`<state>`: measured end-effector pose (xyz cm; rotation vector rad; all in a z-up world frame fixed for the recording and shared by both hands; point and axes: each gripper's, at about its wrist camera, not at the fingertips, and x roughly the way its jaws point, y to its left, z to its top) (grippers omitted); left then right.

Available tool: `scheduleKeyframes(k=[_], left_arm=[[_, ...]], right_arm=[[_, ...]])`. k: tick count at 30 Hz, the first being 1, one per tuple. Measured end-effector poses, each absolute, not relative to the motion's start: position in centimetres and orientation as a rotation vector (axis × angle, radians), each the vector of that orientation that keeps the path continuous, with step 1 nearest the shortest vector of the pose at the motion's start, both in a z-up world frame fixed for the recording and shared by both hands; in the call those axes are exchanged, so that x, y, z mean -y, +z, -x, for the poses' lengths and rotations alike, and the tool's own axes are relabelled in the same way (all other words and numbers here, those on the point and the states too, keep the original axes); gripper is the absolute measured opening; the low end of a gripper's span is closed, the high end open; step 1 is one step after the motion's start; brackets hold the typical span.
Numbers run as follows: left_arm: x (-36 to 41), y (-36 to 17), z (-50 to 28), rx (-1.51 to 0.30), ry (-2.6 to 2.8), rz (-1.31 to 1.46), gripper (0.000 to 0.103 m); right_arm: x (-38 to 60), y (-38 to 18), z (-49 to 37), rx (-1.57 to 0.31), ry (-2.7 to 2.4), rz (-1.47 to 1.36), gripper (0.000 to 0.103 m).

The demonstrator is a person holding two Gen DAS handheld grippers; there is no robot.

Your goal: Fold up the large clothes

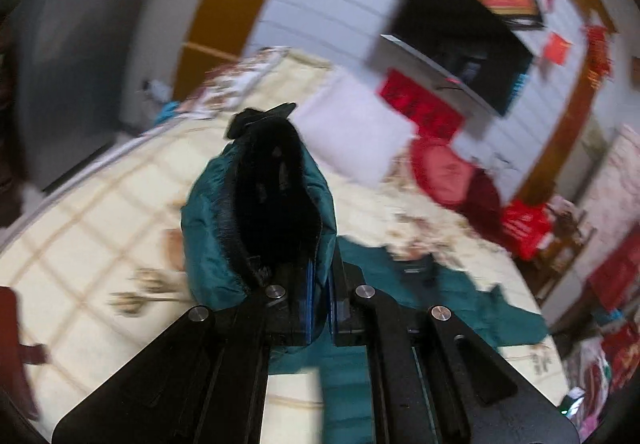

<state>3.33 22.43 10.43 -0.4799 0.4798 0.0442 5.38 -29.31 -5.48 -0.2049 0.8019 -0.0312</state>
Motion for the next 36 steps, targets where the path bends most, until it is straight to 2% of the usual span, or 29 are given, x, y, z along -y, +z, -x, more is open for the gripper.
scheduleKeyframes(k=[6, 10, 15, 20, 28, 31, 34, 36], left_arm=[[-10.5, 11.3, -7.8, -0.507, -0.153, 0.444, 0.004], [-3.2, 7.9, -11.1, -0.584, -0.245, 0.436, 0.004], [2.0, 1.6, -13.8, -0.698, -0.317, 0.440, 0.004], [3.0, -1.5, -14.0, -0.708, -0.360, 0.457, 0.004], [3.6, -1.6, -12.8, -0.697, -0.396, 0.441, 0.005], [4.0, -1.4, -12.1, -0.708, -0.419, 0.414, 0.005], [4.1, -0.9, -11.1, -0.728, -0.441, 0.395, 0.005], [3.8, -0.5, -10.4, -0.736, -0.452, 0.400, 0.014]], right_arm=[[31.3, -4.5, -4.9, -0.783, -0.037, 0.133, 0.103], [31.4, -4.1, -4.7, -0.770, -0.024, 0.118, 0.103], [31.1, -3.7, -4.6, -0.748, -0.016, 0.139, 0.103], [31.0, -1.2, -6.7, -0.674, 0.057, 0.064, 0.103], [27.2, 0.0, -14.2, -0.662, 0.142, -0.082, 0.103], [26.4, -0.7, -14.9, -0.650, 0.204, -0.147, 0.103], [25.9, -2.8, -16.1, -0.716, 0.290, -0.237, 0.103], [25.3, -3.6, -16.4, -0.733, 0.296, -0.229, 0.103]])
